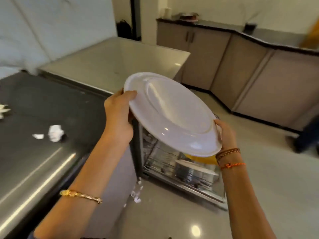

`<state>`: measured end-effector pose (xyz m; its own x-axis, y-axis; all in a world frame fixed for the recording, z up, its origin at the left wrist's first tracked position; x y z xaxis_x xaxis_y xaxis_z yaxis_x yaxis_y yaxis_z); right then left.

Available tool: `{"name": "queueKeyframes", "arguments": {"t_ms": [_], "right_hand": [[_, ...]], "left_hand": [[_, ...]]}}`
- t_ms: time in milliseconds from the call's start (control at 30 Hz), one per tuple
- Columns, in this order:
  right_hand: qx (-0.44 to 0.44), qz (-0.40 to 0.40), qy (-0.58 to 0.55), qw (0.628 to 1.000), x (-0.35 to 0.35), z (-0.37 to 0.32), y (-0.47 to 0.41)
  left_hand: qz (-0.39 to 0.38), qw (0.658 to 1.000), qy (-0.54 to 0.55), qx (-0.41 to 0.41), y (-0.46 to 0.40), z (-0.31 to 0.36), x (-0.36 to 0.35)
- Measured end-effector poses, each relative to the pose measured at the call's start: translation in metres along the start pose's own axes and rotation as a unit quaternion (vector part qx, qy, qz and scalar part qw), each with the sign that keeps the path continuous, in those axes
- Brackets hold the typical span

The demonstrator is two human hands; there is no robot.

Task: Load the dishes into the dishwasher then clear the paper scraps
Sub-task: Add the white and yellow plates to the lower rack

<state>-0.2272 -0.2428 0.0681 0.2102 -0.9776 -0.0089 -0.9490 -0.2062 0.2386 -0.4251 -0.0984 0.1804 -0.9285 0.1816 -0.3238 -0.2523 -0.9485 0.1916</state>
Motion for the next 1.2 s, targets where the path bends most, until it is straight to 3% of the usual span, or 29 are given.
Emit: {"name": "queueKeyframes", "arguments": {"t_ms": [100, 133, 233, 400, 500, 633, 800, 867, 1000, 1200], "right_hand": [[-0.13, 0.022, 0.038, 0.991, 0.08, 0.041, -0.073], [-0.126, 0.023, 0.074, 0.989, 0.1, 0.051, -0.083], [-0.188, 0.118, -0.034, 0.974, 0.129, 0.049, -0.078], [-0.255, 0.21, -0.142, 0.933, 0.14, 0.054, -0.094], [-0.292, 0.266, -0.132, 0.909, 0.147, 0.072, -0.121], [-0.315, 0.286, -0.095, 0.9, 0.153, 0.1, -0.135], [-0.35, 0.261, -0.046, 0.899, 0.171, 0.139, -0.124], [-0.352, 0.254, -0.049, 0.9, 0.177, 0.154, -0.125], [-0.392, 0.266, -0.095, 0.875, 0.167, 0.145, -0.133], [-0.403, 0.266, -0.069, 0.873, 0.155, 0.193, -0.194]], "left_hand": [[-0.056, 0.996, -0.044, 0.053, 0.004, -0.044, -0.055], [-0.071, 0.993, -0.056, 0.076, 0.004, -0.059, -0.07], [-0.096, 0.98, -0.096, 0.148, -0.005, -0.103, -0.108], [-0.064, 0.947, -0.151, 0.276, -0.039, -0.184, -0.143], [-0.029, 0.911, -0.19, 0.365, -0.058, -0.233, -0.158], [0.011, 0.88, -0.247, 0.405, -0.067, -0.28, -0.153], [0.058, 0.841, -0.375, 0.385, -0.059, -0.324, -0.127], [0.069, 0.84, -0.368, 0.394, -0.059, -0.333, -0.118], [0.081, 0.851, -0.249, 0.456, -0.062, -0.346, -0.123], [0.122, 0.862, -0.157, 0.466, -0.095, -0.409, -0.143]]}}
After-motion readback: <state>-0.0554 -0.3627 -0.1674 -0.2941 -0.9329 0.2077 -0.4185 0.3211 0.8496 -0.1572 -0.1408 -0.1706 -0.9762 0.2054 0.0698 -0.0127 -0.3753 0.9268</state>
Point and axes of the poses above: each hand's wrist, its own y-axis away from the middle knuckle, its own x-axis out of the back of the hand, z = x × y, the point moved 1 cm from there along -y, towards the middle knuckle, and after that the axes turned 9 degrees about z, right-handed, at the moved point
